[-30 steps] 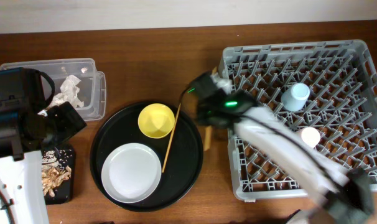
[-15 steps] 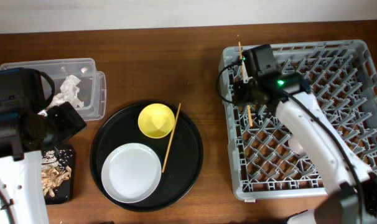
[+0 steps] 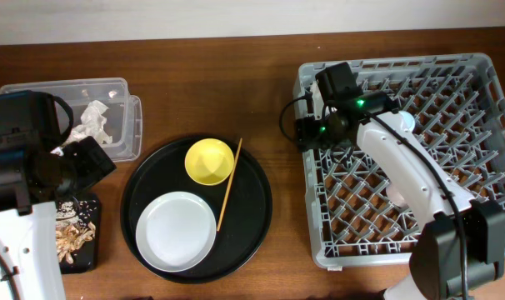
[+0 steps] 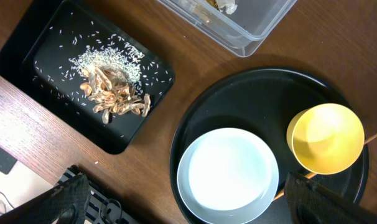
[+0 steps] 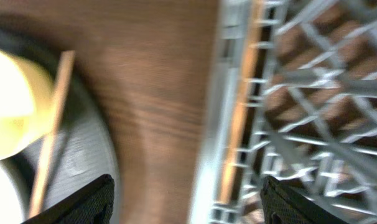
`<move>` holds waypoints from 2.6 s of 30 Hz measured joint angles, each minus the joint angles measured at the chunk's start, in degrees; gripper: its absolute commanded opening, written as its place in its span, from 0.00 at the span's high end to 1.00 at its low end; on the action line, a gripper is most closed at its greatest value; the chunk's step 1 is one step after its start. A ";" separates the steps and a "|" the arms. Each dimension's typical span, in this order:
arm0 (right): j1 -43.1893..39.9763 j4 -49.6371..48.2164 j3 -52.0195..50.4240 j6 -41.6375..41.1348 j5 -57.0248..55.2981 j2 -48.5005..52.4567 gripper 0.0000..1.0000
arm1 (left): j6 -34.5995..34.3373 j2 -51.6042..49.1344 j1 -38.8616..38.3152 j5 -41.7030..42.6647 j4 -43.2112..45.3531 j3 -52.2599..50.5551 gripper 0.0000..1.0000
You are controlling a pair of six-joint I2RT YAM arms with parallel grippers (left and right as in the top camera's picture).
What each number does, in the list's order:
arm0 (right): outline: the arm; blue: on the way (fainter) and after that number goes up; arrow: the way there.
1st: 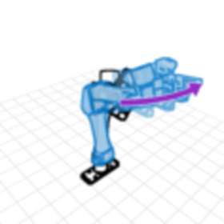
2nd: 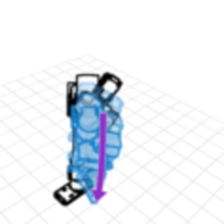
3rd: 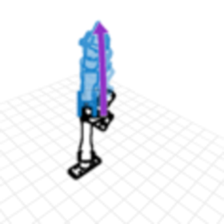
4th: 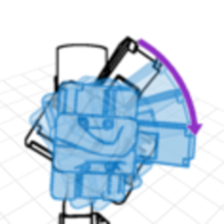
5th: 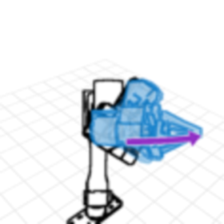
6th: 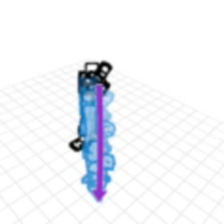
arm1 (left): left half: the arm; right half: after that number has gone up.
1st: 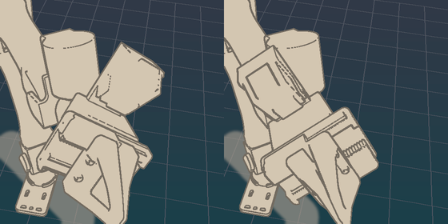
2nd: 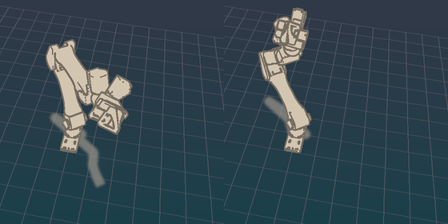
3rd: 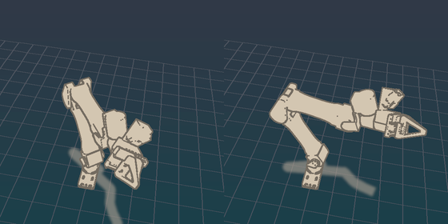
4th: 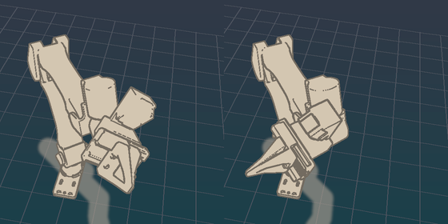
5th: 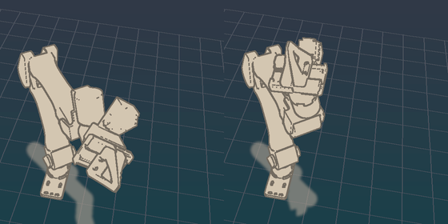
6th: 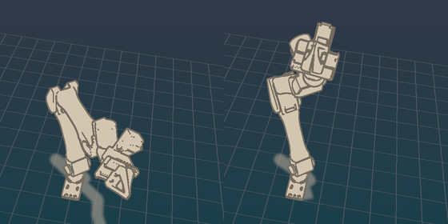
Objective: Sort waste into correct bins and load items into the dishwasher rack
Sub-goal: 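Carry the chopstick with the right gripper into the rack's left side, then return the right gripper to the tray and grasp the second chopstick, then carry the second chopstick into the rack's left side and release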
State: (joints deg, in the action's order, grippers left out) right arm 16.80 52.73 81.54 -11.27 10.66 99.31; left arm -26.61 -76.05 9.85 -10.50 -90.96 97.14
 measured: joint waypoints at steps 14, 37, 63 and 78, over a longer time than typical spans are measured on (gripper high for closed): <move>20.61 -11.02 -5.81 -24.04 -3.91 -1.05 0.25 | 0.00 0.00 0.00 0.00 0.02 0.00 0.01; 32.87 -25.11 -9.77 -40.02 -12.35 13.90 0.60 | 0.00 0.00 0.00 0.00 0.00 0.00 0.01; 6.75 -8.00 -8.13 -13.70 -13.66 -14.86 0.94 | 0.00 0.00 0.00 0.00 0.02 0.00 0.01; -2.80 -6.75 -8.37 -2.69 -12.31 -3.98 0.79 | 0.00 0.00 0.00 0.00 0.02 0.00 0.01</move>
State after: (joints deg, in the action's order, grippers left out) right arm 14.00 45.98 73.17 -13.96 -1.65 95.33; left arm -26.61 -76.05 9.85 -10.50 -90.94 97.14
